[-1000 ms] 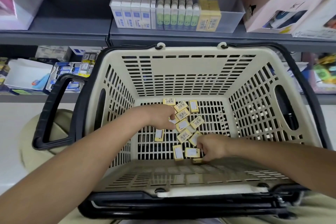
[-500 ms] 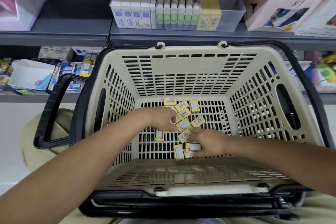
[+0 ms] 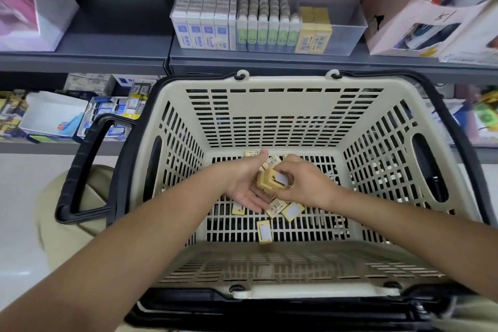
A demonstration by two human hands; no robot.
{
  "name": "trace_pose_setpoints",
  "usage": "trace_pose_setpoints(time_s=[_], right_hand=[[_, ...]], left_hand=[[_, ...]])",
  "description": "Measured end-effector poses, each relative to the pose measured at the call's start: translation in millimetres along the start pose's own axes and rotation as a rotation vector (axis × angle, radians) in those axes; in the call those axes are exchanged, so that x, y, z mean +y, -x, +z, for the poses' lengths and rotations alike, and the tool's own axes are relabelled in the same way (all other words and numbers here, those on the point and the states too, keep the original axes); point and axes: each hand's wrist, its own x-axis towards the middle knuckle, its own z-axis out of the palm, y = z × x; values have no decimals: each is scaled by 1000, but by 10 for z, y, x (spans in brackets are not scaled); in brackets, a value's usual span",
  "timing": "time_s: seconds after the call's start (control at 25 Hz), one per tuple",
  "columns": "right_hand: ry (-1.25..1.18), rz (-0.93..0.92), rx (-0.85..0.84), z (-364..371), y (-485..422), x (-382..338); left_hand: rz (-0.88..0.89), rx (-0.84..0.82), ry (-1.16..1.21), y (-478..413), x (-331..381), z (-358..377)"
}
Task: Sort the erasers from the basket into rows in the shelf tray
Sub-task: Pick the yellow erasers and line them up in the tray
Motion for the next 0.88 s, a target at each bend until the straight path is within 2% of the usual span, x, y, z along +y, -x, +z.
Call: trace_pose_setpoints(time_s=[0.08,0.16,0.28,0.32,0.4,0.48,0.52,0.64,0.88], right_hand=[[-27,-92,-60,1,10,-38],[-97,-77,-98,8,49,15],[-110,126,-57,-70,64,223],[-3,182,-92,-79,78,308],[234,216,-267,20,135,437],[283,245,-395,242,189,478],[275,278,-402,348,203,463],[305,338,-327,489,202,376],[194,380,-184,539,110,230]], left_hand=[[-48,-245,181,-103,-46,-27],[-21,-323,174,-179,-96,-8],[40,-202,192,-247,-121,-31],[65,-145,224,-265,-132,-64],[111,-58,275,-319,-169,-131],[115,-28,290,-366,-208,-154],[110,-24,291,-387,-225,-146],[93,-18,311,-449,-243,-109],[106,78,420,-512,-270,-251]])
